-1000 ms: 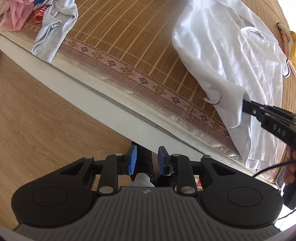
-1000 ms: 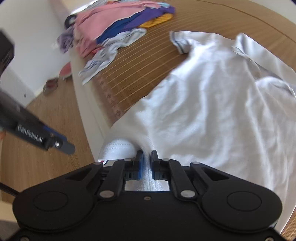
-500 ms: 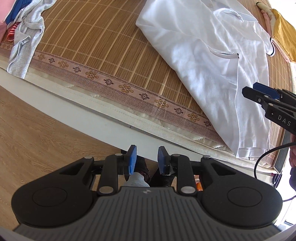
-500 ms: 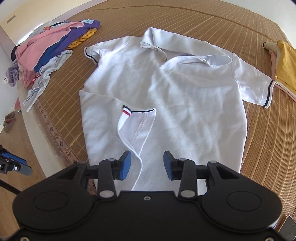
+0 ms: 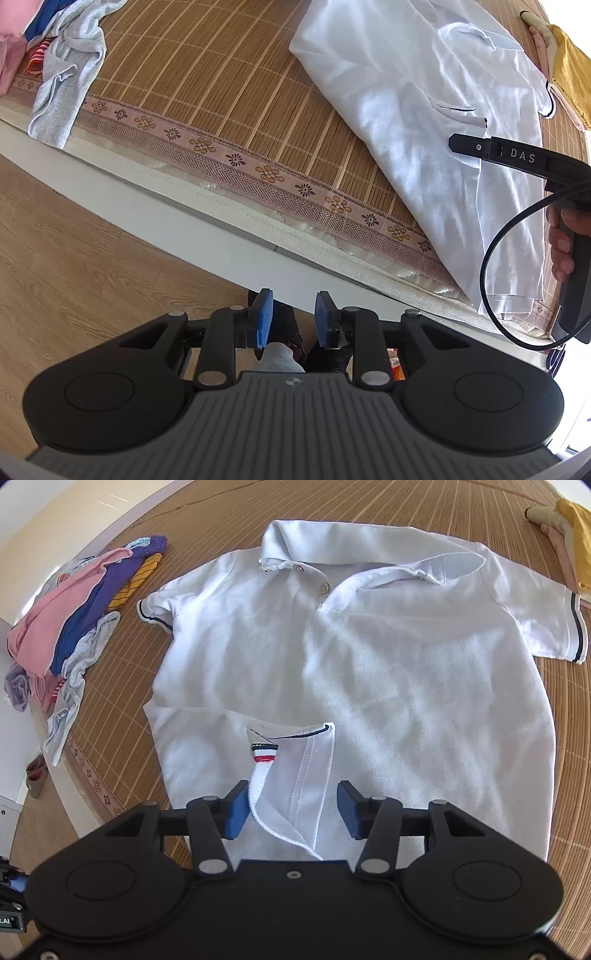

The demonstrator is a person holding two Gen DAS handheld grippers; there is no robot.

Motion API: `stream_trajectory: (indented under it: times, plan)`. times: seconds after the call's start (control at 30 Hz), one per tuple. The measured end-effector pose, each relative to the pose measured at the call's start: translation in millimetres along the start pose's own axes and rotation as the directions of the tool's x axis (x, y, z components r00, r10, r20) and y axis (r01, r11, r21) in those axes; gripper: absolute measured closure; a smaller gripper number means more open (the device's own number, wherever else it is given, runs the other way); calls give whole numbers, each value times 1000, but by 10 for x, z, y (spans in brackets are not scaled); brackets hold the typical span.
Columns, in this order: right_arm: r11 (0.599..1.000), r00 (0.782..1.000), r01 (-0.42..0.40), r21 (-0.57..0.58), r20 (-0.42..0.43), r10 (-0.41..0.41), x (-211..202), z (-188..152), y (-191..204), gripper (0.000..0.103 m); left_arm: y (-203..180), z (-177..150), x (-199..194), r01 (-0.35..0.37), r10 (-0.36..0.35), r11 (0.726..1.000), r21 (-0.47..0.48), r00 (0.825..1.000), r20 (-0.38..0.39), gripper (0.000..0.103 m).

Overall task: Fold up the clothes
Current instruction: 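Grasp the shirt side edge with the right gripper and lift it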

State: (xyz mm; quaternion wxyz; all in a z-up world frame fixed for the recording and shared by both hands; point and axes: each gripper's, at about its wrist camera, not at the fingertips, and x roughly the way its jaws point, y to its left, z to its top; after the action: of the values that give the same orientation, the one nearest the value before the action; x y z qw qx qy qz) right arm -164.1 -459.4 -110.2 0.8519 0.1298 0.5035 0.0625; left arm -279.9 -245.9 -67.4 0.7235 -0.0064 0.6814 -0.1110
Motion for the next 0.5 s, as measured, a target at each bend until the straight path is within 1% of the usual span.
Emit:
stream_trajectory:
  times: [0.03, 0.1, 0.13, 0.17, 0.2, 0.27, 0.37, 0.47, 0.5]
  plan:
    - [1000, 1000, -5, -3, -5, 5, 15, -5, -9, 66, -1, -11, 3, 2, -2, 1000, -3, 1000, -1, 74]
    - [1000, 999, -17, 12, -27, 18, 63, -26, -38, 75, -1, -30, -9, 6, -6, 1000, -6, 1000, 2, 74]
    - [1000, 999, -24, 19, -24, 25, 61, -38, -49, 87, 0, -38, -18, 7, -7, 1000, -6, 1000, 5, 74]
    - [999, 999, -44, 24, -24, 44, 43, -45, -52, 96, 3, -45, -27, 7, -6, 1000, -5, 1000, 8, 74]
    - [998, 998, -53, 23, -13, 53, 1, -49, -31, 100, 8, -52, -39, 5, -5, 1000, -2, 1000, 11, 74]
    - [997, 997, -73, 12, 19, 72, -112, -56, 49, 100, 34, -70, -75, 1, -1, 1000, 9, 1000, 11, 74]
    - [986, 986, -153, -62, 54, 156, -321, -68, 357, 100, 124, -105, -149, -26, 26, 1000, 16, 1000, 8, 74]
    - [951, 969, -229, -206, 42, 243, -401, -148, 780, 100, 272, -140, -224, -49, 49, 999, -16, 999, -4, 74]
    - [934, 962, -260, -246, 12, 271, -370, -200, 914, 99, 317, -145, -239, -46, 45, 998, -31, 999, -15, 74]
